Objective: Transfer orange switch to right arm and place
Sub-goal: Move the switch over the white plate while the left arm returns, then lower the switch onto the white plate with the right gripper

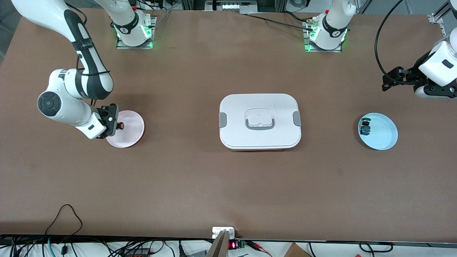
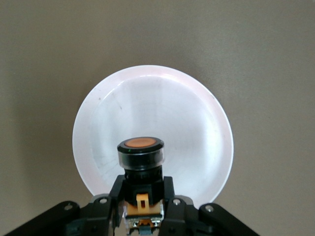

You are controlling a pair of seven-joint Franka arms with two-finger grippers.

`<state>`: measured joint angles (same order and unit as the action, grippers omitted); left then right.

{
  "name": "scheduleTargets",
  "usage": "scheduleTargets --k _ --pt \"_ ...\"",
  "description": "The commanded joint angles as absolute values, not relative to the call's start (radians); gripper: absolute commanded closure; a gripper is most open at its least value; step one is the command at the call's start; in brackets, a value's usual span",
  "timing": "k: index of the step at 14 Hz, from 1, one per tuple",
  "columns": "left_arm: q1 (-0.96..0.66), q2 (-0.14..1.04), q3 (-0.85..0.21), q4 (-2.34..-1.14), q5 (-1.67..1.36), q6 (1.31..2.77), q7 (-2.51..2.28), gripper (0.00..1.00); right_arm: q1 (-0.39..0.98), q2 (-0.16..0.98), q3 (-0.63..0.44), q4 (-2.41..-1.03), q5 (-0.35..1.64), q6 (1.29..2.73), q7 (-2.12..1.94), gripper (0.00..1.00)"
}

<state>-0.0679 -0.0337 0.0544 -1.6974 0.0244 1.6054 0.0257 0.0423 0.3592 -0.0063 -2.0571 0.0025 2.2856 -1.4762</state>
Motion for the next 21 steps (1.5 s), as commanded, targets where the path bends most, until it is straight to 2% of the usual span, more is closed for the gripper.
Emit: scheduleTargets --k 1,8,21 --pt "-0.084 -0.018 0.072 -1.669 0.008 1.601 0.025 0.0 0.06 0.368 0.0 -2.091 0.003 2.344 -1.494 0.99" --pt "-0.084 -0.02 0.071 -1.667 0.011 1.601 0.025 0.0 0.078 0.408 -0.002 -2.123 -0.005 2.427 -1.505 0.99" --pt "-0.084 -0.02 0.071 -1.667 0.011 1.594 0.029 0.0 0.064 0.423 -0.018 -2.132 -0.012 2.451 -1.552 0.98"
